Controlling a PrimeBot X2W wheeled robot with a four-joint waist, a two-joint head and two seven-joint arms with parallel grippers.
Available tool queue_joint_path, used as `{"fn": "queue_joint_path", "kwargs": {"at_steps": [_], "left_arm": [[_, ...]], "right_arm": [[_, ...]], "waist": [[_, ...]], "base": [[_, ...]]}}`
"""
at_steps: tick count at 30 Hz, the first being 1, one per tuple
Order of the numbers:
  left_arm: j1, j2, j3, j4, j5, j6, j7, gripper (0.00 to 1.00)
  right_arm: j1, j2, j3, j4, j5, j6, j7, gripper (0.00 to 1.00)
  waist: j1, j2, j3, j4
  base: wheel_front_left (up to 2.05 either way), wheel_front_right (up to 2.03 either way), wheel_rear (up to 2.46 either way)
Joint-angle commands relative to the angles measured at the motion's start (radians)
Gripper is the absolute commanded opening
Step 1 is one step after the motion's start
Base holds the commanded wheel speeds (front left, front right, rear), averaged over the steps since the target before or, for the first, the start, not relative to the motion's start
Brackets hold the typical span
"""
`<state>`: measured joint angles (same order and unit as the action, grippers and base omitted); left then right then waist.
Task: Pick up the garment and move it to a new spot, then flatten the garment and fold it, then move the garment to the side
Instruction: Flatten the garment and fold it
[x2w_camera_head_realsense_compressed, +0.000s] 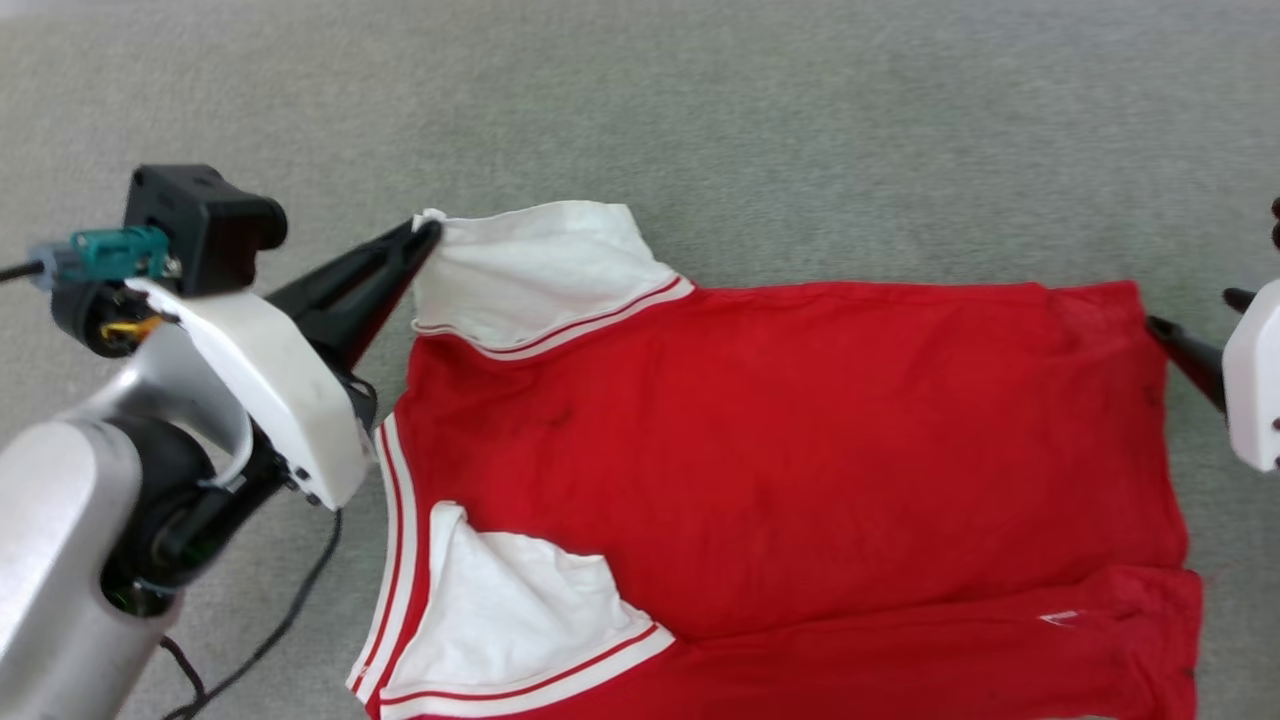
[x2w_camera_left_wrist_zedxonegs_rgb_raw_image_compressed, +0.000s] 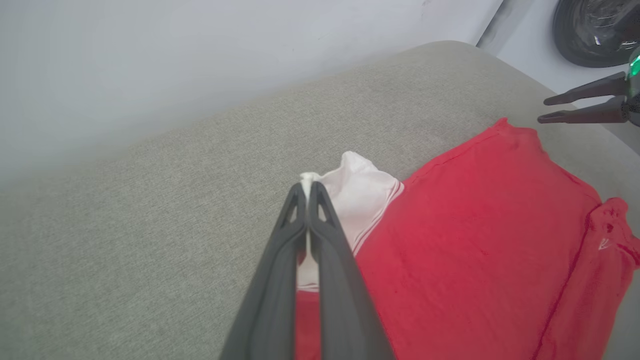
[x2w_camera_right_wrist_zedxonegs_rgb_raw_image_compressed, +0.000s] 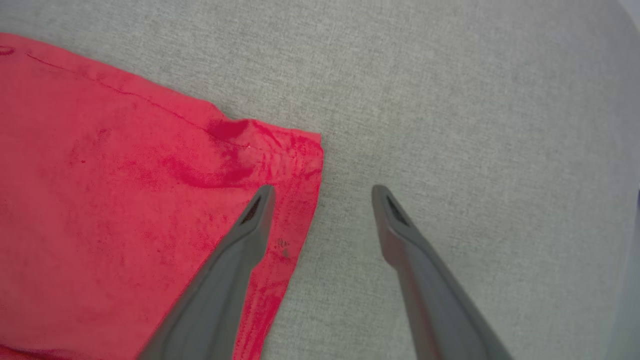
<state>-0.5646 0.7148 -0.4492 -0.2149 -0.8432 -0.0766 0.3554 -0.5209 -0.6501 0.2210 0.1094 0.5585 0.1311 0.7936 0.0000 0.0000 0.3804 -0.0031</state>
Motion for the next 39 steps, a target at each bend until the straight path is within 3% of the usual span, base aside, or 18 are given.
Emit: {"fn": "queue_joint_path", "kwargs": {"at_steps": [1, 7, 19, 20, 21, 22, 31, 39], "left_arm": [[0.012, -0.008, -0.002, -0.013, 0.005, 0.007, -0.009, 0.00], [0.037, -0.036, -0.030, -0.091, 0.043, 0.029, -0.038, 0.00], [0.045, -0.078, -0.081, -0.090, 0.096, 0.042, -0.065, 0.00], [0.046, -0.080, -0.082, -0.087, 0.097, 0.043, -0.067, 0.00], [0.047, -0.081, -0.083, -0.083, 0.097, 0.042, -0.070, 0.00], [0.049, -0.081, -0.084, -0.078, 0.097, 0.041, -0.070, 0.00], [0.089, -0.063, -0.055, -0.034, 0.084, 0.057, -0.114, 0.00], [0.195, -0.023, -0.028, -0.038, 0.052, 0.085, -0.134, 0.00]], "right_arm": [[-0.025, -0.015, 0.003, 0.008, 0.001, -0.001, 0.015, 1.00], [-0.072, -0.035, 0.024, 0.080, -0.016, -0.001, 0.100, 1.00], [-0.003, -0.007, 0.146, 0.206, -0.025, 0.001, 0.081, 1.00], [0.001, -0.005, 0.154, 0.213, -0.022, 0.002, 0.077, 0.44], [0.003, 0.000, 0.158, 0.220, -0.016, 0.002, 0.068, 0.13], [0.000, 0.004, 0.159, 0.224, -0.013, 0.002, 0.053, 0.00], [-0.055, 0.011, 0.118, 0.246, 0.025, 0.001, -0.101, 0.00], [0.034, -0.007, 0.081, 0.211, 0.075, -0.001, -0.208, 0.00]], "waist": [[0.0000, 0.0000, 0.026, 0.029], [0.0000, 0.0000, 0.068, 0.093], [0.0000, 0.0000, 0.084, 0.144], [0.0000, 0.0000, 0.082, 0.144], [0.0000, 0.0000, 0.078, 0.143], [0.0000, 0.0000, 0.074, 0.141], [0.0000, 0.0000, -0.019, 0.108], [0.0000, 0.0000, -0.147, 0.084]], "base": [[0.00, 0.00, 0.00], [0.00, 0.00, 0.00], [0.00, 0.00, 0.00], [0.00, 0.00, 0.00], [0.00, 0.00, 0.00], [0.00, 0.00, 0.00], [0.00, 0.00, 0.00], [0.00, 0.00, 0.00]]}}
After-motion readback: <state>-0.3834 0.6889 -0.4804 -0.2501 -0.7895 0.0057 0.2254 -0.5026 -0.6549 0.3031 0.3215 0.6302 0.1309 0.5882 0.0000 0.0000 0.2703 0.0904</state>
